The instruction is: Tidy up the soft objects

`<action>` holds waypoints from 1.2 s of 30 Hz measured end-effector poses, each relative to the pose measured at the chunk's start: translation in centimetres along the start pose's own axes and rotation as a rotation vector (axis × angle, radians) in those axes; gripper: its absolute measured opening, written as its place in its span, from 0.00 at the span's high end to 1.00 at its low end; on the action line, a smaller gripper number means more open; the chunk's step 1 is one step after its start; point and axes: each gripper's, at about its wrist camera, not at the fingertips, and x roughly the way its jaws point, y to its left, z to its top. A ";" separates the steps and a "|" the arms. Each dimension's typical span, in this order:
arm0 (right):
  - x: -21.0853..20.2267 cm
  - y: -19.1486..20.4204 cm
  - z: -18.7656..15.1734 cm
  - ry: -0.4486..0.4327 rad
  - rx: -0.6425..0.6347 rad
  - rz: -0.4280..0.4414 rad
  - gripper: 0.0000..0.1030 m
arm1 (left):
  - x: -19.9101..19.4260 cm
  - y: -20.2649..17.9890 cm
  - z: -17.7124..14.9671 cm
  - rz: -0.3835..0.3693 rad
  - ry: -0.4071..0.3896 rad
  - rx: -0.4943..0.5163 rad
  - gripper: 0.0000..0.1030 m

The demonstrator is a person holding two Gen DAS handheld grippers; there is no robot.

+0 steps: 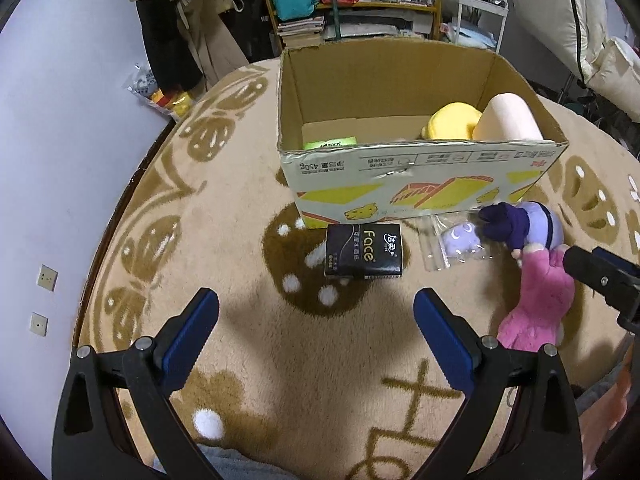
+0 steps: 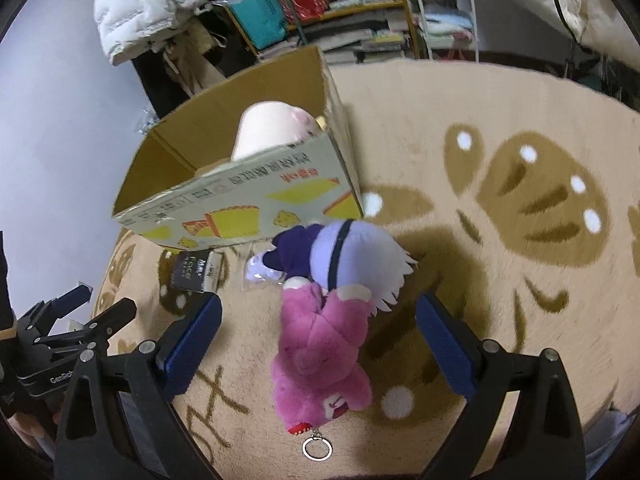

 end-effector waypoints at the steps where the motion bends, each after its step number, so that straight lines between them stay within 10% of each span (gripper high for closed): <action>1: 0.3 -0.1 0.0 0.012 0.008 -0.006 0.01 | 0.3 -0.1 0.1 -0.001 0.006 -0.001 0.06; 16: 4.4 -0.6 -0.3 0.151 0.043 0.002 0.02 | 5.0 -1.1 1.9 -0.051 0.094 0.014 0.06; 29: 7.1 -1.2 -0.9 0.253 0.061 0.020 0.25 | 7.8 -2.1 2.3 -0.060 0.129 0.042 0.06; 36: 7.5 -1.0 -1.3 0.258 0.069 0.019 0.26 | 9.4 -2.3 2.2 -0.078 0.171 0.031 0.19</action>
